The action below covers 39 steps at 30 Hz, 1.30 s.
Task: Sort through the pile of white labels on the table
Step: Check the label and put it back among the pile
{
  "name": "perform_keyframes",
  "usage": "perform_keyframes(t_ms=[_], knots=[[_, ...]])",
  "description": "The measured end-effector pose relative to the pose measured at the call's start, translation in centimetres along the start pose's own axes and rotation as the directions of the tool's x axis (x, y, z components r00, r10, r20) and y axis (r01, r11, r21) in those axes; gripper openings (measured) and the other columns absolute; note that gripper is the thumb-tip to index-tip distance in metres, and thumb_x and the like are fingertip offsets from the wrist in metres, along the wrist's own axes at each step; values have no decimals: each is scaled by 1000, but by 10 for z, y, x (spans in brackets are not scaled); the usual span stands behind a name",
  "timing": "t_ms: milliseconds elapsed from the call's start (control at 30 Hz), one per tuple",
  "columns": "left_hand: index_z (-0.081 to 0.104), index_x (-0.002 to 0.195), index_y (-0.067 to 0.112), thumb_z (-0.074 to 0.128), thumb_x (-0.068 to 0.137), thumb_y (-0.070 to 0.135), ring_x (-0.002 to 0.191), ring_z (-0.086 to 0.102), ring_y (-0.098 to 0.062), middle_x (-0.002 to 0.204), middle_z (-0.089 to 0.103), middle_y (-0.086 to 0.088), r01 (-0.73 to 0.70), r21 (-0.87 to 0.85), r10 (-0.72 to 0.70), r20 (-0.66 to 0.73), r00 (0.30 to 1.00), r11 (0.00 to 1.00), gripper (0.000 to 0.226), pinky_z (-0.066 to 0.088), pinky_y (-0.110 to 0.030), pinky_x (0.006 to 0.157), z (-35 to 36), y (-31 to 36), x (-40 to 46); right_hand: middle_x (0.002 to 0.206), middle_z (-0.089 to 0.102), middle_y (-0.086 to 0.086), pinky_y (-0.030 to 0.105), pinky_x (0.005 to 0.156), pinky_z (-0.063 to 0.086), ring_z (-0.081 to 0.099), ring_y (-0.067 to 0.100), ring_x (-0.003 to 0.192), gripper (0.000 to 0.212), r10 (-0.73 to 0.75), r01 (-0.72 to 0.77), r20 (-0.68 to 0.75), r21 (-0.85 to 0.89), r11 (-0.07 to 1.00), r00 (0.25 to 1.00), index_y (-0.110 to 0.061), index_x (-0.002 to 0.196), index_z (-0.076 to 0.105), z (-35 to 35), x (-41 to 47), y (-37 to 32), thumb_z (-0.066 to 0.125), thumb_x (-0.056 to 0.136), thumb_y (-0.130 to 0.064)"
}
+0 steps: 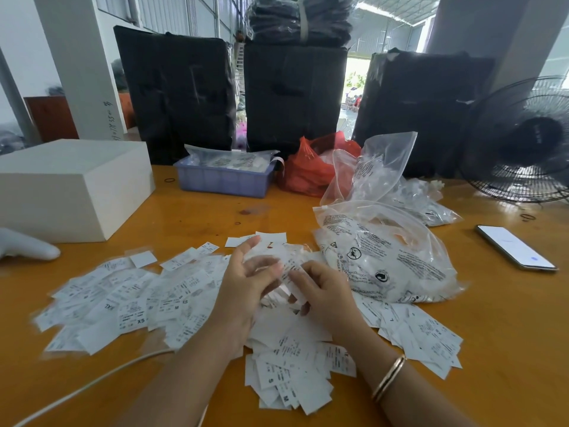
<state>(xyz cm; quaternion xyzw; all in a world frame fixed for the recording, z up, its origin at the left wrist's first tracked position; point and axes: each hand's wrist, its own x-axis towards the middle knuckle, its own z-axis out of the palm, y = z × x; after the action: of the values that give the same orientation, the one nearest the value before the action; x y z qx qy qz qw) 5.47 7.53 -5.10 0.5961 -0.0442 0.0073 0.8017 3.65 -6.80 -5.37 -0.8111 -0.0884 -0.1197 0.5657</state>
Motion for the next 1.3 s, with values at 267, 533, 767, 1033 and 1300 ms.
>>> perform_keyframes(t_ms=[267,533,767,1033,1300], knots=[[53,117,38,71,83,23,82,70,-6,90,73,13,-8,140,8,1,1000,990,41,54,-27,75,-1,-2,1,53,60,-7,18,42,39,47,5,41,17,27,-2,129,-186,983,991,-24,79,63,-4,1,3,56,94,-27],[50,119,43,73,81,25,97,66,-12,108,67,11,-52,269,38,59,998,962,48,55,-29,85,-2,2,-1,53,62,4,19,40,40,50,13,39,22,42,-37,45,-116,993,998,-19,73,63,-10,3,2,63,89,-34],[55,119,38,73,80,10,97,68,-19,103,69,5,-9,96,11,-26,1000,995,52,56,-33,85,-4,0,1,59,65,1,17,40,37,51,13,39,16,84,-88,69,60,994,994,-14,79,60,-14,1,4,58,93,-22],[51,116,50,73,81,13,118,58,-23,130,57,-8,-36,164,30,40,999,986,56,51,-43,97,0,-2,-4,58,65,3,18,42,38,51,15,40,19,72,-80,80,108,991,994,-11,75,56,-10,1,3,59,92,-20],[49,116,54,74,80,30,115,56,-22,124,56,-5,-48,336,41,28,999,941,50,50,-43,97,2,-3,-6,54,62,-1,18,44,42,50,12,42,16,46,-53,77,87,995,996,-10,76,64,-7,1,6,66,88,-20]])
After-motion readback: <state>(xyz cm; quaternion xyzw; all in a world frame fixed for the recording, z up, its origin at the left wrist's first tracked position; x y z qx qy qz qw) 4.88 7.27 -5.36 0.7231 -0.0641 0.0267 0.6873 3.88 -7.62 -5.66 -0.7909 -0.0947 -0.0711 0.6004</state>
